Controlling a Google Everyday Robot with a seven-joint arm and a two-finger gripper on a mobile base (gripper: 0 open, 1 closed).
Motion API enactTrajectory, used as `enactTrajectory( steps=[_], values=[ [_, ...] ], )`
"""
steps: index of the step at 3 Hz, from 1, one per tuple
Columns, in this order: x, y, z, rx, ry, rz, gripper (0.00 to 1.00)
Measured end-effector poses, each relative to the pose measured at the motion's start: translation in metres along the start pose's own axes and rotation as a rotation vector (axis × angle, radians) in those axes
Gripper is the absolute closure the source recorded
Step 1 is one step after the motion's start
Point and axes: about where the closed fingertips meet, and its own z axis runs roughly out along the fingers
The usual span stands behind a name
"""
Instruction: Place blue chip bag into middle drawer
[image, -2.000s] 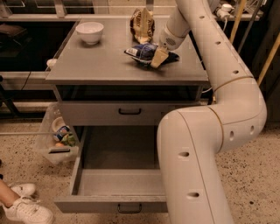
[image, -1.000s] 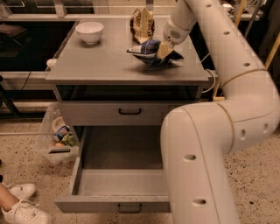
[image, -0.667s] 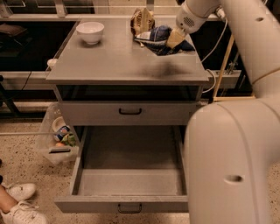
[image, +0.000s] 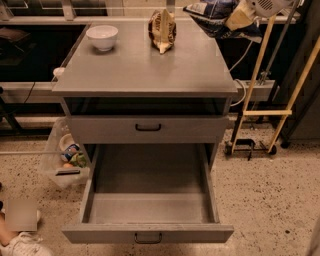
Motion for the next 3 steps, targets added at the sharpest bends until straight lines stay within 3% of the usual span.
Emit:
enactTrajectory(
  steps=[1,2,3],
  values=[
    [0.0,0.0,0.0,0.0,0.0,0.0,1.0],
    [0.004,0.027,0.003,-0.046,0.037,-0.016,1.0],
    [0.008,0.082,-0.01,-0.114,0.072,-0.011,1.0]
  ],
)
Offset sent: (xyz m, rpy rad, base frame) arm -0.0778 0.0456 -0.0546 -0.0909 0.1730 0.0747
